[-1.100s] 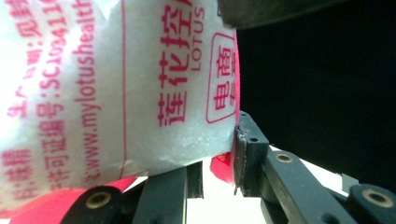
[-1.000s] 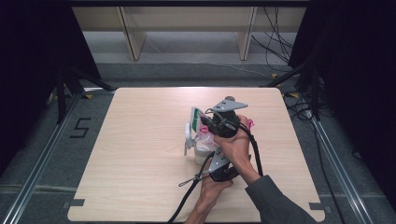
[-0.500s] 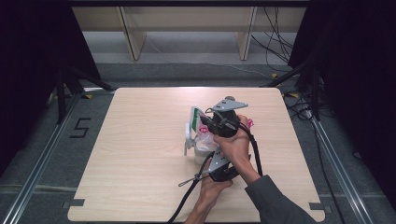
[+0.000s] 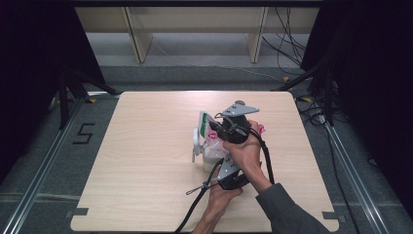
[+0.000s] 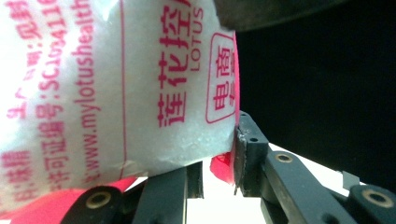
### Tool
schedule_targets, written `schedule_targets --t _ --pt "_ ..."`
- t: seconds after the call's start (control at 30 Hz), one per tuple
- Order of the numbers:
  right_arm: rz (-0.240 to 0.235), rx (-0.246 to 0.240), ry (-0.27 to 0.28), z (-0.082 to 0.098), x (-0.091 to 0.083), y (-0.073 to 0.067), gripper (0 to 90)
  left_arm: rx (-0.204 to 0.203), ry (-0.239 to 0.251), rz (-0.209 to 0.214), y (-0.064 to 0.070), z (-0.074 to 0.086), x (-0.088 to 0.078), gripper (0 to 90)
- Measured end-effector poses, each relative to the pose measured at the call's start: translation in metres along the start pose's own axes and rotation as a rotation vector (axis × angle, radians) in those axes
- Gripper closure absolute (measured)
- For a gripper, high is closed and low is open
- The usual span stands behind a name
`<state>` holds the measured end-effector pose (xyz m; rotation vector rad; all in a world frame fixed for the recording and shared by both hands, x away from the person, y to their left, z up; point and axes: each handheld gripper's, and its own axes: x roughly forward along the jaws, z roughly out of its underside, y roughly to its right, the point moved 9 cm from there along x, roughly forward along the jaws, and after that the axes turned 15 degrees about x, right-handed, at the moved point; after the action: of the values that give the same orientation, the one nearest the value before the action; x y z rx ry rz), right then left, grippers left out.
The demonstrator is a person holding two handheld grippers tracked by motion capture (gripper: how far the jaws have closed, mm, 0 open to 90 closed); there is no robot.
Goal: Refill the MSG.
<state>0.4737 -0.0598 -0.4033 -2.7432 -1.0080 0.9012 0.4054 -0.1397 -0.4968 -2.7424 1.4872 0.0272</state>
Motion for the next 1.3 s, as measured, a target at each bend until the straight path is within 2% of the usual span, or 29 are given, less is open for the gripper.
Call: schedule_targets --t 0.13,0.17,0.2,0.23,0.3,0.33,0.4,0.43,0.53,0.57,0.6,0.63,0.7,0.73,0.77,0.8,0.87,0.9,0.93,0.97,1.0,1.03,1.07,1.13,1.17,1.2,1.23,1.27,1.3 --pt "0.005 -0.005 0.006 -0.001 -0.003 0.002 90.0 0.001 -0.004 0.0 0.0 0.001 0.0 75.7" --pt "0.0 0.0 0.007 -0.001 -0.004 0.001 90.0 0.067 -0.062 0.006 -0.004 0.007 -0.003 75.7" --pt "0.0 0.0 0.007 -0.001 -0.004 0.001 90.0 0.074 -0.072 0.004 -0.005 0.009 -0.003 75.7" --pt "0.002 0.004 0.019 -0.002 -0.005 0.002 90.0 0.066 -0.065 0.008 -0.004 0.009 -0.002 75.7" --pt "-0.002 0.008 0.018 -0.002 -0.007 0.003 90.0 0.073 -0.092 0.005 -0.005 0.012 -0.004 75.7" --pt "-0.007 -0.01 0.024 -0.002 -0.008 0.004 90.0 0.077 -0.095 0.001 -0.005 0.013 -0.004 75.7" --pt "-0.012 0.009 0.028 -0.002 -0.01 0.004 90.0 0.085 -0.108 -0.005 -0.006 0.015 -0.004 75.7" --pt "-0.011 -0.013 0.037 -0.003 -0.011 0.006 90.0 0.096 -0.117 -0.009 -0.006 0.017 -0.004 75.7" --pt "-0.019 0.018 0.038 -0.003 -0.016 0.004 90.0 0.098 -0.124 -0.01 -0.008 0.019 -0.003 75.6" --pt "-0.022 0.002 0.053 -0.004 -0.016 0.005 90.0 0.099 -0.126 -0.014 -0.008 0.02 -0.004 75.6" --pt "-0.031 -0.01 0.041 -0.004 -0.018 0.005 90.0 0.095 -0.131 -0.016 -0.009 0.021 -0.004 75.5" --pt "-0.037 0.024 0.039 -0.003 -0.021 0.002 90.0 0.095 -0.13 -0.01 -0.009 0.021 -0.004 75.4" --pt "-0.035 0.023 0.041 -0.003 -0.021 0.003 90.0 0.1 -0.143 -0.013 -0.01 0.023 -0.004 75.3" --pt "-0.047 0.006 0.054 -0.005 -0.022 0.004 90.0 0.091 -0.136 -0.013 -0.01 0.023 -0.004 75.2" --pt "-0.048 0.005 0.057 -0.005 -0.023 0.004 90.0 0.096 -0.145 -0.013 -0.011 0.024 -0.005 75.2" --pt "-0.043 0.025 0.05 -0.004 -0.025 0.004 90.0 0.128 -0.174 -0.008 -0.012 0.027 -0.007 75.1" --pt "-0.049 0.029 0.061 -0.004 -0.027 0.006 90.0 0.11 -0.162 0.003 -0.011 0.027 -0.006 74.1" --pt "-0.047 0.033 0.072 -0.005 -0.027 0.007 90.0 0.108 -0.171 -0.005 -0.012 0.029 -0.007 73.5" --pt "-0.061 0.04 0.07 -0.004 -0.028 0.006 90.0 0.107 -0.171 0.003 -0.012 0.03 -0.008 73.4" --pt "-0.064 0.023 0.074 -0.004 -0.03 0.009 90.0 0.109 -0.179 0.001 -0.012 0.031 -0.009 73.4" --pt "-0.058 0.047 0.071 -0.003 -0.032 0.009 90.0 0.109 -0.185 0.0 -0.013 0.033 -0.009 73.4" --pt "-0.07 0.037 0.078 -0.003 -0.032 0.011 90.0 0.11 -0.191 0.002 -0.013 0.034 -0.01 73.2" --pt "-0.071 0.056 0.085 -0.003 -0.034 0.012 90.0 0.112 -0.194 0.003 -0.013 0.035 -0.01 73.0" --pt "-0.067 0.048 0.087 -0.002 -0.037 0.016 90.0 0.113 -0.198 0.005 -0.012 0.036 -0.01 72.9" --pt "-0.073 0.047 0.105 -0.003 -0.038 0.017 90.0 0.113 -0.201 0.008 -0.011 0.036 -0.01 72.8" --pt "-0.071 0.069 0.097 -0.001 -0.04 0.017 90.0 0.114 -0.2 0.01 -0.011 0.037 -0.009 72.3" --pt "-0.081 0.063 0.102 -0.001 -0.041 0.018 90.0 0.112 -0.207 0.006 -0.011 0.038 -0.009 72.0" --pt "-0.07 0.052 0.12 -0.002 -0.041 0.021 90.0 0.109 -0.211 0.004 -0.011 0.038 -0.009 71.4" --pt "-0.081 0.065 0.106 -0.001 -0.042 0.02 90.0 0.107 -0.215 0.002 -0.012 0.039 -0.009 71.0"
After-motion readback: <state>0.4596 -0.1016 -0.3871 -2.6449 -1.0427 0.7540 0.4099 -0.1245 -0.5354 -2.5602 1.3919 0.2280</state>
